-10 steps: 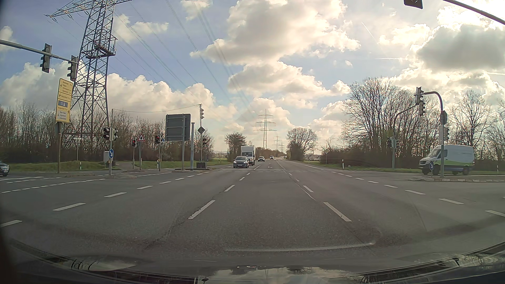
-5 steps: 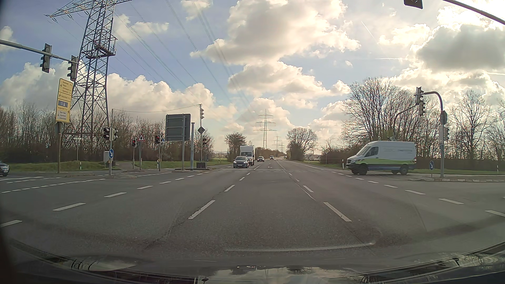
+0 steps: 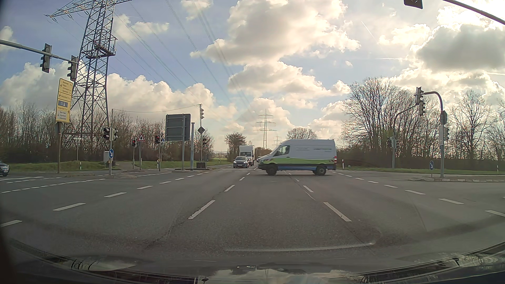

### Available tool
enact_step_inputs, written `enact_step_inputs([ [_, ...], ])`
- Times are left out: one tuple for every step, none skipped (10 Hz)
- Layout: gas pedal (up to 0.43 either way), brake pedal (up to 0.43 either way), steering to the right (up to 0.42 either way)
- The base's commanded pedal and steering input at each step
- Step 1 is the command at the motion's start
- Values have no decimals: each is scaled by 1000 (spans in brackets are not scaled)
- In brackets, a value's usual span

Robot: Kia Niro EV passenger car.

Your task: Follow the waypoints while adhering to traffic rules and regulations

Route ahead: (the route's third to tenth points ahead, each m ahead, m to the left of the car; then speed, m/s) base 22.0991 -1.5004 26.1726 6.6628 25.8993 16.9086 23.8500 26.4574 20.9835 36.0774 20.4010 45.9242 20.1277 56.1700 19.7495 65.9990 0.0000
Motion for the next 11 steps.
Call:
enact_step_inputs([
  [0, 280, -1],
  [0, 280, -1],
  [0, 287, -1],
  [0, 287, -1],
  [0, 287, -1],
  [0, 280, -1],
  [0, 287, -1],
  [0, 280, -1],
  [0, 287, -1],
  [0, 280, -1],
  [0, 287, -1],
])
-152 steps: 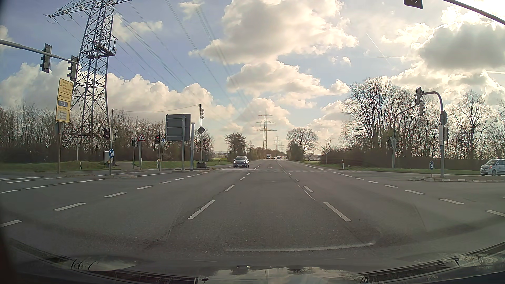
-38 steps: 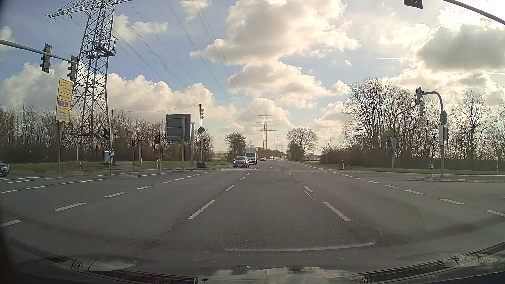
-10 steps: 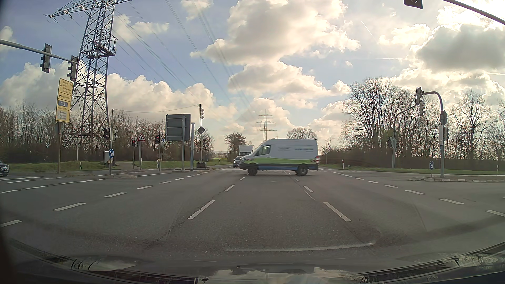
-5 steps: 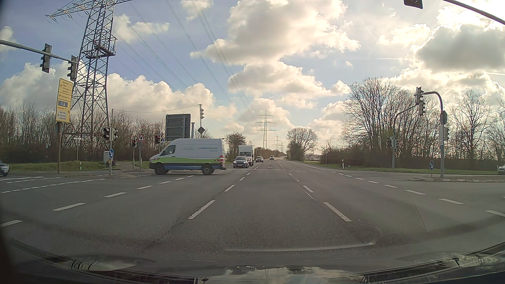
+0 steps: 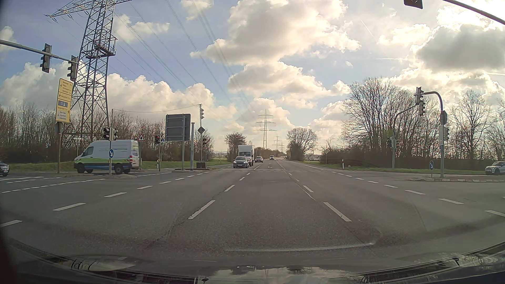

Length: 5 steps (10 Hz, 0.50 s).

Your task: Follow the waypoints while adhering to traffic rules and regulations

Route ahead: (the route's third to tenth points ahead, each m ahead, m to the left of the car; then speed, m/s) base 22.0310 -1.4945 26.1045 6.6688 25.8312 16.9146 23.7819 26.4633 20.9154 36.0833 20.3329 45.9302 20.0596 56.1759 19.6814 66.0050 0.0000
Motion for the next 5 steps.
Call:
enact_step_inputs([
  [0, 287, -1],
  [0, 287, -1],
  [0, 287, -1],
  [0, 287, -1],
  [0, 287, -1],
])
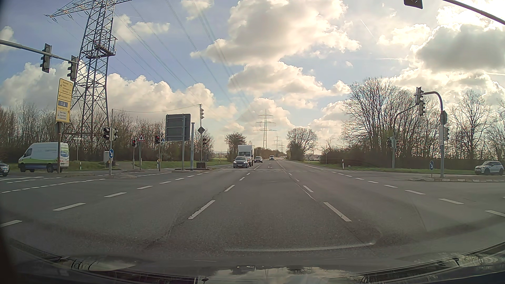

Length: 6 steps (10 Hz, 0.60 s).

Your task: Follow the waypoints while adhering to traffic rules and regulations

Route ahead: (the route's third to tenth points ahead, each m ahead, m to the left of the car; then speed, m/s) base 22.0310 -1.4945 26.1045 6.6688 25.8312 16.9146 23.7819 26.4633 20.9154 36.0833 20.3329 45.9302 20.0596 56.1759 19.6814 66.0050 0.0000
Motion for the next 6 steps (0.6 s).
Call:
enact_step_inputs([
  [0, 287, -1],
  [0, 287, -1],
  [0, 287, -1],
  [0, 287, -1],
  [0, 287, -1],
  [0, 287, -1],
])
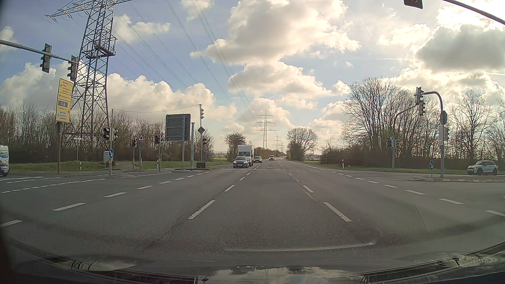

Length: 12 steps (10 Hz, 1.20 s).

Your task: Follow the waypoints while adhering to traffic rules and regulations

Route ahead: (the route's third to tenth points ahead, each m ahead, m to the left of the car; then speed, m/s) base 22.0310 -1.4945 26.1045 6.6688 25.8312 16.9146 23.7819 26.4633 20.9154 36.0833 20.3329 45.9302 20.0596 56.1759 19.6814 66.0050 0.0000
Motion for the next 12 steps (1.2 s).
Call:
enact_step_inputs([
  [0, 280, -1],
  [0, 287, -1],
  [0, 287, -1],
  [0, 287, -1],
  [0, 287, -1],
  [0, 280, -1],
  [0, 287, -1],
  [0, 287, -1],
  [0, 287, -1],
  [0, 280, -1],
  [0, 287, -1],
  [0, 287, -1],
])
